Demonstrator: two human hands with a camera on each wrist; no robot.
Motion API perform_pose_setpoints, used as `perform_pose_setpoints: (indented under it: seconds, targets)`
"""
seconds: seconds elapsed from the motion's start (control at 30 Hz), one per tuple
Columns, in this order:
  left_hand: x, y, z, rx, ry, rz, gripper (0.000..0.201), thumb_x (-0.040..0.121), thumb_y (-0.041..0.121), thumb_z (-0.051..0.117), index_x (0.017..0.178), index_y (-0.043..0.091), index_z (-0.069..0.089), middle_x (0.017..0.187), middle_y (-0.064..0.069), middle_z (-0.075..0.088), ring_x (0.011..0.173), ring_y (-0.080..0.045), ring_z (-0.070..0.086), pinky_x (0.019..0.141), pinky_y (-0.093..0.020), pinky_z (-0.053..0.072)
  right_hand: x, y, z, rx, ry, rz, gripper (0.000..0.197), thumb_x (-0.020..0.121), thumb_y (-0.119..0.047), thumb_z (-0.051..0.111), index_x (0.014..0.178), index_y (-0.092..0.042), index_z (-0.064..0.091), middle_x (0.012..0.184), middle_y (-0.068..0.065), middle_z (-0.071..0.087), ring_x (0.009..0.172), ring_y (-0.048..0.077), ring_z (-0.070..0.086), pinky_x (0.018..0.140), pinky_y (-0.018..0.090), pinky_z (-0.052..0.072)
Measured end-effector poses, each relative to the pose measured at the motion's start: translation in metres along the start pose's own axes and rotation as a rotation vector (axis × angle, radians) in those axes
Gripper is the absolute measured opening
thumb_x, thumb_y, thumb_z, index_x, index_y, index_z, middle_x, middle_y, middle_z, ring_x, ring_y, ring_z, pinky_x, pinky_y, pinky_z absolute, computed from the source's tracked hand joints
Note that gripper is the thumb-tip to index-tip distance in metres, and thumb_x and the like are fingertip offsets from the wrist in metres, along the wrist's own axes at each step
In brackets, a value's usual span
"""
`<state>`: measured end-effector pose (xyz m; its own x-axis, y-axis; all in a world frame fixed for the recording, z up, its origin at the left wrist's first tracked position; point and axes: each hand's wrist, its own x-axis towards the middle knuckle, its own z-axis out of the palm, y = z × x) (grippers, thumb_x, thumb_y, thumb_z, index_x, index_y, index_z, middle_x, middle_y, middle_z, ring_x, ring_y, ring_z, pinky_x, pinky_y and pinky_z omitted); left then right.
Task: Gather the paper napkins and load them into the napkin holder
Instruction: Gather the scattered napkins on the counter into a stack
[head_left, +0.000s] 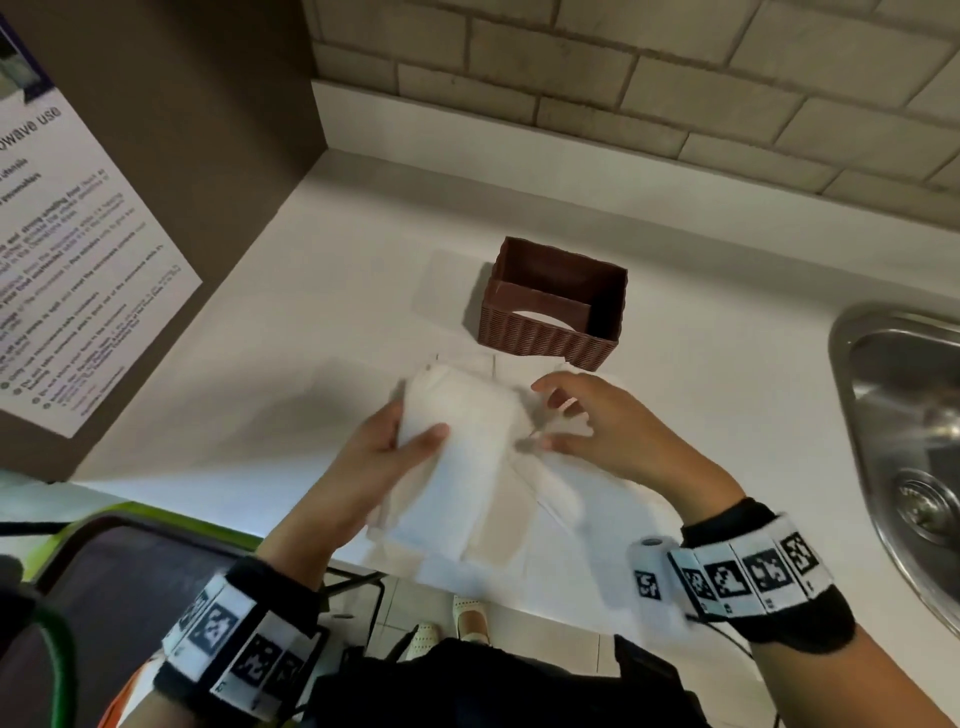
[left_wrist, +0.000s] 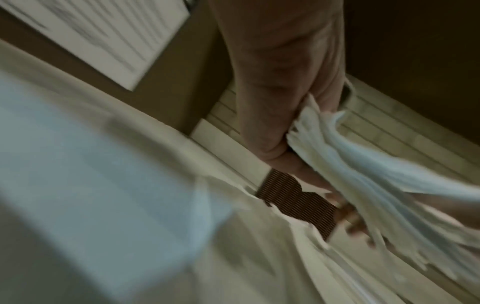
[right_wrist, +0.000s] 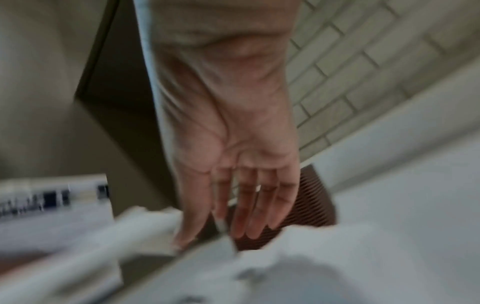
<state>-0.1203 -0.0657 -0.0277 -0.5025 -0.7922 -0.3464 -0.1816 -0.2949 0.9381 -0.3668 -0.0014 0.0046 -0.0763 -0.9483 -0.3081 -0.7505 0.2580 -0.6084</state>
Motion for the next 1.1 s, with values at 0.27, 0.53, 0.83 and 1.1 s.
perform_pose_setpoints:
  seconds: [0.27,0.53,0.83,1.1]
  targets:
    - [-0.011,-0.012,-0.048,-0.147,0.301,-0.028,0.023,0.089,0.024,0.069,0.110,0.017,0.066,0.083,0.003,0.078,0.078,-0.018,0.072,0.060,-0.027,0.055,0.018,0.024,0.018,-0.611,-0.259,-0.065,0.099,0.055,-0.037,0.087,0.138,-0.037,0.035,0.122,-0.004,0.030,0.119,0.020,0.026,0.099,0.033,0.021]
    - [-0.023,-0.017,-0.060,-0.186,0.394,-0.054,0.022,0.092,0.022,0.063,0.113,0.015,0.066,0.094,-0.006,0.075,0.083,-0.026,0.070,0.066,-0.033,0.054,0.014,0.030,-0.007,-0.400,-0.361,-0.010,0.035,0.069,-0.026,0.081,0.083,-0.029,0.049,0.093,-0.007,0.058,0.091,0.018,0.053,0.069,0.027,0.038]
    - [-0.027,-0.015,-0.056,-0.207,0.410,-0.065,0.016,0.094,0.019,0.060,0.109,0.016,0.064,0.092,-0.007,0.072,0.079,-0.024,0.069,0.061,-0.032,0.054,0.019,0.037,0.000,-0.392,-0.354,-0.107,0.060,0.081,-0.021,0.073,0.135,-0.037,0.051,0.134,-0.006,0.048,0.125,0.016,0.046,0.101,0.033,0.042]
    - [-0.027,-0.020,-0.060,-0.215,0.418,-0.092,0.029,0.092,0.023,0.063,0.120,0.014,0.062,0.102,-0.011,0.071,0.090,-0.032,0.067,0.068,-0.037,0.053,0.009,0.045,0.006,-0.303,-0.171,-0.239,0.024,0.076,-0.013,0.075,0.097,-0.024,0.070,0.115,-0.009,0.050,0.112,0.011,0.052,0.088,0.033,0.049]
